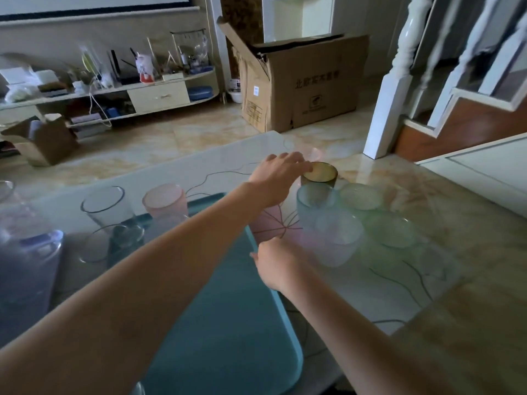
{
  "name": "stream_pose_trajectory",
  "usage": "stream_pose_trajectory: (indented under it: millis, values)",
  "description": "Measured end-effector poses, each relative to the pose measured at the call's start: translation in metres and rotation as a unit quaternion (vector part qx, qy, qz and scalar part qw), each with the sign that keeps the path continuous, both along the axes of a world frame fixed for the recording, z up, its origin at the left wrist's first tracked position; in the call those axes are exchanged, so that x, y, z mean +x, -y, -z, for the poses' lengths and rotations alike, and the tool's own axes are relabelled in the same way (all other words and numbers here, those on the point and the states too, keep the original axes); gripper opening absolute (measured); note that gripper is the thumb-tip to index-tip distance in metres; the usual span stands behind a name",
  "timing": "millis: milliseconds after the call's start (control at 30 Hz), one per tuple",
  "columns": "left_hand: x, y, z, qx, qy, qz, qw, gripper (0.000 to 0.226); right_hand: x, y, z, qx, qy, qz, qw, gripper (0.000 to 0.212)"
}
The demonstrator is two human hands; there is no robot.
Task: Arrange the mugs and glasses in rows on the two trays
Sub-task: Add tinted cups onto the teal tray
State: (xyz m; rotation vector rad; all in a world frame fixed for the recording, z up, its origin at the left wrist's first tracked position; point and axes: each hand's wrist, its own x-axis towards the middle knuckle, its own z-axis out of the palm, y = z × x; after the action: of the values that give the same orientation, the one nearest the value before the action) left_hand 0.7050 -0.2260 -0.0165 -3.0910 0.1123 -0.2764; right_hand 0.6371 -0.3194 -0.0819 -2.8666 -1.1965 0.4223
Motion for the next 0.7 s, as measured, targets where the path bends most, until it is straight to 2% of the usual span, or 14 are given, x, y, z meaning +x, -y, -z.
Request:
stream_pose_trajectory:
  millis: [33, 100, 200, 267, 433, 500, 700]
  values:
    - [0.008, 0.0, 0.003, 0.034, -0.011, 0.009, 0.999, 0.059, 0.0, 0.0, 0.002, 0.007, 0.002, -0.005, 1.0, 0.031]
    - [0.016, -0.002, 0.008, 0.044, -0.017, 0.012, 0.999, 0.05, 0.0, -0.002, 0.004, -0.009, 0.023, -0.02, 0.999, 0.032]
    - [0.019, -0.004, 0.012, -0.011, -0.002, 0.039, 0.999, 0.025, 0.0, -0.003, 0.001, -0.031, 0.034, -0.026, 0.999, 0.032]
    - [0.016, -0.006, 0.011, -0.03, 0.012, 0.058, 0.998, 0.016, 0.001, -0.003, 0.0, -0.039, 0.025, -0.028, 0.999, 0.033]
    - [-0.006, -0.018, -0.002, -0.03, 0.032, 0.031, 0.999, 0.013, 0.002, -0.008, 0.003, -0.045, 0.025, -0.026, 0.998, 0.032]
    - [-0.021, -0.024, -0.019, -0.059, 0.049, 0.008, 0.997, 0.012, 0.002, -0.008, 0.004, -0.044, 0.018, -0.016, 0.999, 0.036]
    - [-0.096, -0.055, -0.068, -0.089, 0.034, -0.056, 0.994, 0.01, -0.009, -0.003, -0.007, 0.029, -0.015, 0.021, 0.999, 0.036]
